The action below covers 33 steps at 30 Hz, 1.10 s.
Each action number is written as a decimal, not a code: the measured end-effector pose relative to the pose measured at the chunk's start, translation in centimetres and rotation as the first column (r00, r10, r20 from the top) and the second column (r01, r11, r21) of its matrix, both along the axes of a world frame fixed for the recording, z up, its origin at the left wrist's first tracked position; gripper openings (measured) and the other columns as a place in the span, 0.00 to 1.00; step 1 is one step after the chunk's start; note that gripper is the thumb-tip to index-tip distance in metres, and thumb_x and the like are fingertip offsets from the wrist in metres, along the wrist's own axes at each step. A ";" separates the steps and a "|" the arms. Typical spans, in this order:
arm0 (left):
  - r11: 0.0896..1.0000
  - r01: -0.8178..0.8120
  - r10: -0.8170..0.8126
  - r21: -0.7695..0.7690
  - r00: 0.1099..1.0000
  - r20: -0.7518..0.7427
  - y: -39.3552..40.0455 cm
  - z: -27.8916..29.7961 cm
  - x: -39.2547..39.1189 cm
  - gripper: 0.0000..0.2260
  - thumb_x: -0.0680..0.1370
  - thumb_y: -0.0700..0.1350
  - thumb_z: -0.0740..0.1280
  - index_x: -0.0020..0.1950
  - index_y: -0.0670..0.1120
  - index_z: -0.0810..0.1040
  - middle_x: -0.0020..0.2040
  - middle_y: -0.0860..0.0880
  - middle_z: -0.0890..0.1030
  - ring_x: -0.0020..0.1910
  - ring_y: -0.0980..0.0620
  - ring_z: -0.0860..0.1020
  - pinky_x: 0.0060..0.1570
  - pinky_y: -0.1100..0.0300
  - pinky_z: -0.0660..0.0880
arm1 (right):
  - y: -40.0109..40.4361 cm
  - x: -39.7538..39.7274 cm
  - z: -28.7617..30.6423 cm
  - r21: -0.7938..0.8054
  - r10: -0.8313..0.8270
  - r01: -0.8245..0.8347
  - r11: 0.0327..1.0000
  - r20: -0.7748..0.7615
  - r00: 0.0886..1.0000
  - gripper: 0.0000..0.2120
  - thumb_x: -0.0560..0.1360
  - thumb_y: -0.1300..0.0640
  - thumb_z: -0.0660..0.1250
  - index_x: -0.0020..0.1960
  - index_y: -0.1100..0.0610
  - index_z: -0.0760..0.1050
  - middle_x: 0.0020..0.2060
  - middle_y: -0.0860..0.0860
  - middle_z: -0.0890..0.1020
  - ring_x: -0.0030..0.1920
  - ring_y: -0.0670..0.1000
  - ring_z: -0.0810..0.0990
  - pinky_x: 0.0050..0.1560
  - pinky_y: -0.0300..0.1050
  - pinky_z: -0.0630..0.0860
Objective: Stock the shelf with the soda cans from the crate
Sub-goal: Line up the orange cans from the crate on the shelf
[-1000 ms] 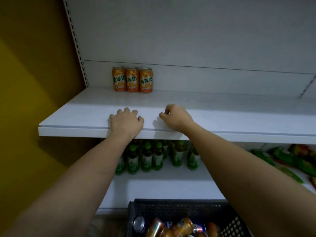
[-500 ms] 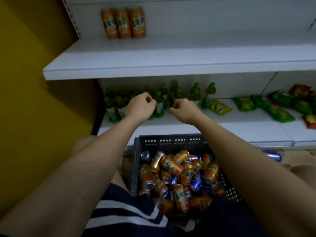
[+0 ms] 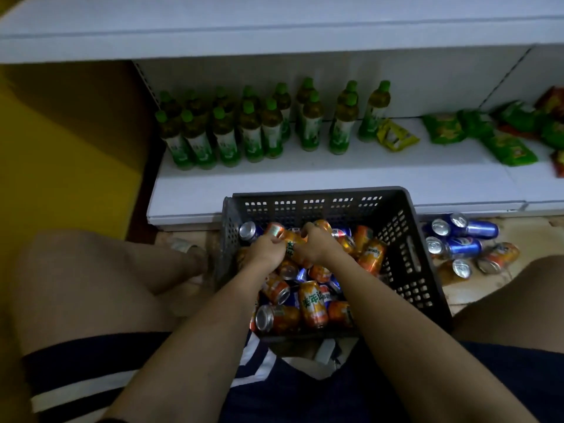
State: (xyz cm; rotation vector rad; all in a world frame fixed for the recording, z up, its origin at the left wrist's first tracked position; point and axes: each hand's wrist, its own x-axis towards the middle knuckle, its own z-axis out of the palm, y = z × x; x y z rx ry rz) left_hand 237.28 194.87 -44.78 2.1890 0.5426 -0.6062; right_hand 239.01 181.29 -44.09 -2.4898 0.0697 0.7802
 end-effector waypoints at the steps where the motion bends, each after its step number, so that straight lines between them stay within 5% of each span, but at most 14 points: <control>1: 1.000 -0.022 0.022 -0.016 1.000 -0.023 -0.2 -0.8 -0.2 0.08 0.79 0.47 0.61 0.48 0.48 0.79 0.43 0.48 0.79 0.46 0.45 0.77 0.44 0.58 0.70 | 0.1 0.0 -1.0 -0.038 0.018 -0.018 0.999 -0.009 1.000 0.24 0.76 0.47 0.66 0.67 0.57 0.68 0.64 0.59 0.74 0.59 0.61 0.76 0.56 0.55 0.76; 5: 0.992 -0.102 0.094 -0.071 0.990 -0.102 -0.8 -4.2 -0.3 0.08 0.79 0.46 0.62 0.49 0.45 0.80 0.46 0.48 0.80 0.50 0.45 0.77 0.48 0.58 0.71 | 0.8 0.3 -4.8 -0.090 0.033 -0.040 0.995 -0.068 0.997 0.38 0.77 0.45 0.67 0.78 0.54 0.52 0.76 0.59 0.57 0.72 0.66 0.63 0.66 0.61 0.70; 9: 0.976 -0.191 0.171 -0.101 0.968 -0.184 -1.0 -6.7 0.3 0.10 0.79 0.42 0.63 0.56 0.41 0.79 0.54 0.42 0.81 0.55 0.42 0.78 0.51 0.57 0.71 | 1.8 1.3 -7.5 -0.148 0.068 -0.081 0.986 -0.093 0.993 0.38 0.78 0.48 0.68 0.79 0.53 0.50 0.78 0.58 0.52 0.76 0.66 0.55 0.69 0.62 0.65; 15: 0.961 -0.257 0.223 -0.104 0.939 -0.263 -1.1 -9.0 0.9 0.12 0.80 0.44 0.63 0.62 0.43 0.75 0.59 0.41 0.79 0.57 0.40 0.77 0.59 0.47 0.75 | 3.1 2.7 -10.9 -0.207 0.054 -0.069 0.976 -0.080 0.995 0.33 0.76 0.57 0.70 0.74 0.52 0.54 0.74 0.60 0.61 0.70 0.65 0.66 0.59 0.58 0.74; 19: 0.964 -0.249 0.217 -0.089 0.937 -0.272 -1.2 -9.4 1.3 0.14 0.79 0.42 0.63 0.65 0.42 0.73 0.63 0.41 0.77 0.60 0.41 0.76 0.61 0.48 0.74 | 2.5 3.4 -11.6 -0.195 0.066 -0.074 0.978 -0.047 0.997 0.32 0.72 0.53 0.74 0.68 0.51 0.59 0.67 0.58 0.69 0.61 0.65 0.75 0.49 0.56 0.76; 26: 0.953 -0.282 0.242 -0.113 0.929 -0.279 -1.3 -8.8 1.4 0.13 0.78 0.43 0.63 0.63 0.44 0.75 0.60 0.41 0.78 0.58 0.40 0.77 0.59 0.46 0.76 | 1.0 2.4 -10.7 0.075 -0.181 0.187 0.980 -0.087 0.980 0.39 0.68 0.48 0.78 0.72 0.50 0.60 0.64 0.57 0.72 0.60 0.61 0.76 0.55 0.54 0.77; 33: 0.956 -0.253 0.222 -0.150 0.955 -0.197 -1.1 -6.5 0.6 0.13 0.79 0.45 0.64 0.62 0.45 0.76 0.59 0.43 0.78 0.57 0.42 0.77 0.59 0.49 0.76 | -1.0 0.4 -8.0 0.401 -0.386 0.440 0.803 -0.212 0.898 0.37 0.64 0.50 0.80 0.65 0.52 0.62 0.51 0.56 0.82 0.49 0.55 0.83 0.50 0.58 0.82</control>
